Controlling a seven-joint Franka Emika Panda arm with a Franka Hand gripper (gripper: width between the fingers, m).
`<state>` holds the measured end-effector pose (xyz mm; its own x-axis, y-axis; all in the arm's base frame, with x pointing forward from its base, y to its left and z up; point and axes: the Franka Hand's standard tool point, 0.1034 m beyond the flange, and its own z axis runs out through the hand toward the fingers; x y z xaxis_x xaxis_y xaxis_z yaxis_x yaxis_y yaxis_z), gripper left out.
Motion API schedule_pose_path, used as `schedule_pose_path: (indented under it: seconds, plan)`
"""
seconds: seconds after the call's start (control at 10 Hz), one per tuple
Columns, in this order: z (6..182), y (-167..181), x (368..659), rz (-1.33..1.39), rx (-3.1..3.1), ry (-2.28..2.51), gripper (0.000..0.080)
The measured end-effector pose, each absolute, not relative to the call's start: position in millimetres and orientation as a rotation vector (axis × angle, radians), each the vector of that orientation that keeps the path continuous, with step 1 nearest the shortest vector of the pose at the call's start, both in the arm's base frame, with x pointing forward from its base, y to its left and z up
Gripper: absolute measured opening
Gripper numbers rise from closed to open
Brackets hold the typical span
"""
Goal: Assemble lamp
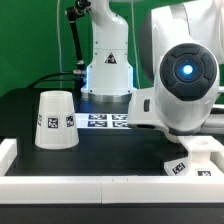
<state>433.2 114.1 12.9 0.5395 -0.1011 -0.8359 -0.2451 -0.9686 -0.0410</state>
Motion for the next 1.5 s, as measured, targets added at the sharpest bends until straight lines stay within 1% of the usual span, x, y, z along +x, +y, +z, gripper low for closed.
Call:
schedule_pose_path:
  seconds: [0.4, 0.5, 1.0, 1.1, 1.2, 1.5]
  plan:
    - [8.4, 115, 430, 1.414, -2.619, 0.296, 0.0698]
    - [8.8, 114, 431, 1.412, -2.619, 0.296, 0.0569]
    - [12.2, 107, 437, 1.395, -2.614, 0.305, 0.0574]
    - [16.9, 103, 443, 1.389, -2.609, 0.298, 0.0574]
    - [26.0, 99, 450, 1.393, -2.597, 0.286, 0.0574]
    - [66.2, 80, 485, 1.375, -2.57, 0.266, 0.0576]
